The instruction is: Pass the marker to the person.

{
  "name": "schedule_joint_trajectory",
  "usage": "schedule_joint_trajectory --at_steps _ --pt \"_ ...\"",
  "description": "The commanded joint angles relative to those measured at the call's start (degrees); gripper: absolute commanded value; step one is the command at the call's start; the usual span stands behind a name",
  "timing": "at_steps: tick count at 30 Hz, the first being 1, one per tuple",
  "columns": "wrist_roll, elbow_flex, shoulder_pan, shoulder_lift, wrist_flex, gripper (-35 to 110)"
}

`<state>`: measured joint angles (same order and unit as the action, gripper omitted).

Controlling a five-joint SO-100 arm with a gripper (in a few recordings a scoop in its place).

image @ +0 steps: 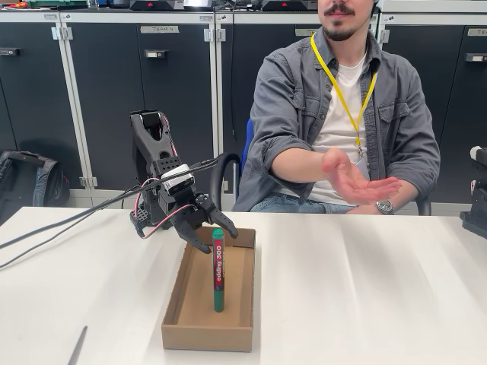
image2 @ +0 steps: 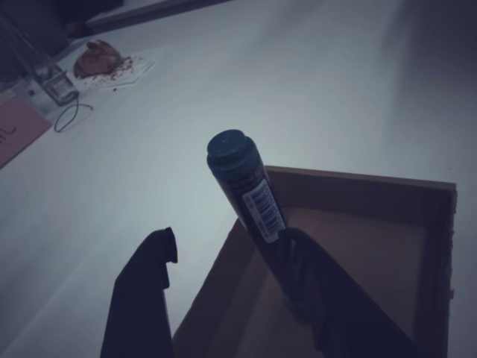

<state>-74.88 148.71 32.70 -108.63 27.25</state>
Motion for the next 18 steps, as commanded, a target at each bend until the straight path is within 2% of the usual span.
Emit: schedule_joint_trajectory --at_steps 1,18 --pt "0.09 -3.43 1.58 -0.18 1.14 31" --pt "-0.18 -2.90 -0.79 1.32 2.20 31"
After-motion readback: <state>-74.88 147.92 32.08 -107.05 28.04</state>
